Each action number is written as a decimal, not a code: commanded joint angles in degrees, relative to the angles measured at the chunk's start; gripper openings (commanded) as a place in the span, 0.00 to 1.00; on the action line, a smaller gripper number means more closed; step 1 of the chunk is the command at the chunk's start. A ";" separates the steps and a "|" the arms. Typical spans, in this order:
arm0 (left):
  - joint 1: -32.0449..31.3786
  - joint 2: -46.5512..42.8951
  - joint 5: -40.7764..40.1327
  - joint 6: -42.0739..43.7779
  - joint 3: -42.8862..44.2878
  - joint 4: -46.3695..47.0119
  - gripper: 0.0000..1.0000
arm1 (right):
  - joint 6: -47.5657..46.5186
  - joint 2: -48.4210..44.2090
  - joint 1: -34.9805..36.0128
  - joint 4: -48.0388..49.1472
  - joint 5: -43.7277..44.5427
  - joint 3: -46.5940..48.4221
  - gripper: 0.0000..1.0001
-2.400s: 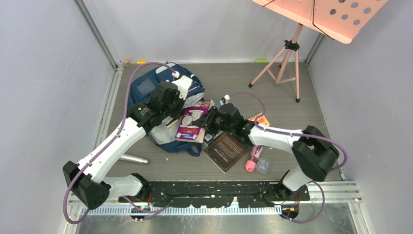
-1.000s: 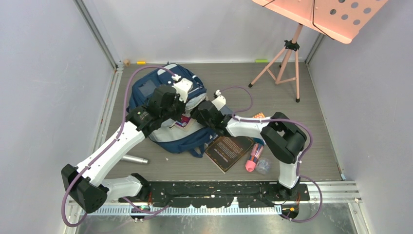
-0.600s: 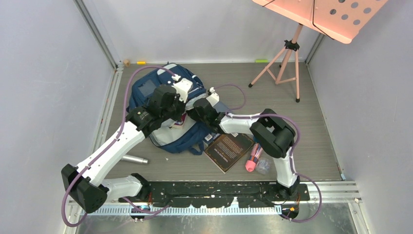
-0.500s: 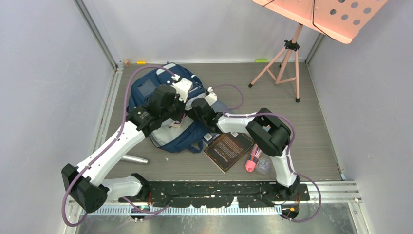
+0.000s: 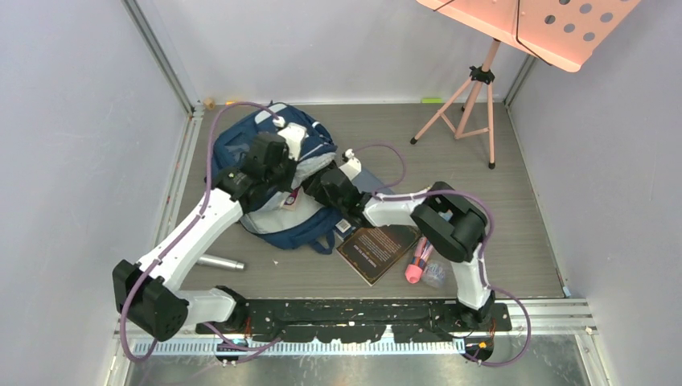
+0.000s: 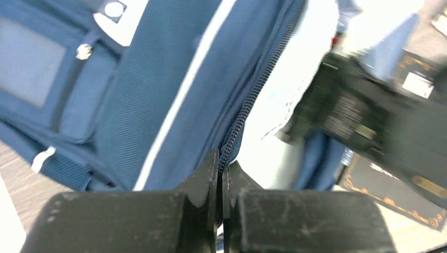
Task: Pack the student bag
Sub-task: Place the book in the student bag, then pick up the book from the center of the board.
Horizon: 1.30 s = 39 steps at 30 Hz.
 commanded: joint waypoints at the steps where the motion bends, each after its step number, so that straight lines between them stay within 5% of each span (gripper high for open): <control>1: 8.70 1.84 -3.94 -0.89 3.42 4.21 0.00 | -6.51 -12.37 2.39 0.36 2.93 -6.83 0.62; 8: 19.04 8.67 -3.22 -2.57 8.78 3.65 0.00 | -14.74 -30.30 1.53 -8.23 3.90 -17.68 0.77; 15: 23.53 11.41 -1.94 -1.84 11.54 2.29 0.01 | -22.59 -35.77 -11.20 -20.57 -12.37 -17.64 0.79; 17: 23.40 9.85 0.75 -2.22 11.01 2.04 0.22 | -25.33 -34.96 -15.49 -25.37 -16.46 -16.08 0.79; 20: 21.79 6.74 1.90 -3.30 10.38 0.70 0.65 | -31.58 -31.09 -21.13 -30.94 -22.25 -12.42 0.79; 23: 17.42 3.25 -1.35 -5.52 9.52 -1.99 0.79 | -37.66 -25.80 -24.45 -36.95 -24.24 -7.17 0.79; 30: 4.74 -5.04 -1.49 -17.76 -0.28 -2.28 0.83 | -43.17 -16.41 -29.39 -38.73 -29.26 0.24 0.79; 39: -2.48 -11.93 9.24 -39.20 -21.53 14.58 0.86 | -49.95 -8.77 -29.67 -42.78 -35.38 6.55 0.76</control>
